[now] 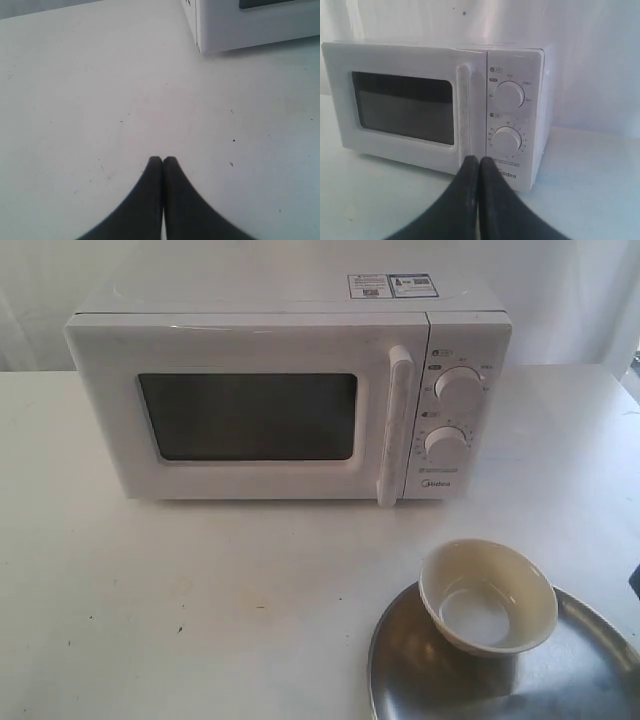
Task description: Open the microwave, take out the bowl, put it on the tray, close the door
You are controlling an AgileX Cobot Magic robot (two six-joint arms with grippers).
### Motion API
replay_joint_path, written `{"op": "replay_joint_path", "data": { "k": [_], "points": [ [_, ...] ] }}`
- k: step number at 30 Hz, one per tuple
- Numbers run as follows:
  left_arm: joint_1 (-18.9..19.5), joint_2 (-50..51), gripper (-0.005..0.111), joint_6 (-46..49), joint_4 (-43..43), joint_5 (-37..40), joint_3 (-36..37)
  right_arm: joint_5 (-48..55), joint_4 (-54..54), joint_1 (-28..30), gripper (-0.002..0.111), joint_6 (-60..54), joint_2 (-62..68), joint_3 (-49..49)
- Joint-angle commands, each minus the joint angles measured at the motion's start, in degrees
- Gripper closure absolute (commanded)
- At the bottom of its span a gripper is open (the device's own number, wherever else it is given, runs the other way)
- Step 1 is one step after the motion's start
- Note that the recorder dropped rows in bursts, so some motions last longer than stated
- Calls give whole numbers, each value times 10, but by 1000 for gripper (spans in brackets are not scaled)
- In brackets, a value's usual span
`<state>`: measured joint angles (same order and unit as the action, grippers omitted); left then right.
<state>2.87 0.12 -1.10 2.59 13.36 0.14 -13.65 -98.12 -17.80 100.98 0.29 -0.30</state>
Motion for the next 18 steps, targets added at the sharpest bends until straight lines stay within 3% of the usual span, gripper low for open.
{"op": "replay_joint_path", "data": {
  "k": [1,14,16,18],
  "points": [
    [-3,-1,107,-1,-3,0,-1,-10,-18,7,108,-2,-3,3],
    [-3,-1,107,-1,-3,0,-1,-4,-18,7,108,25,-3,3],
    [-3,-1,107,-1,-3,0,-1,-4,59,7,108,25,-3,3],
    [-3,-1,107,-1,-3,0,-1,-6,219,7,108,-13,-3,3]
  ]
}}
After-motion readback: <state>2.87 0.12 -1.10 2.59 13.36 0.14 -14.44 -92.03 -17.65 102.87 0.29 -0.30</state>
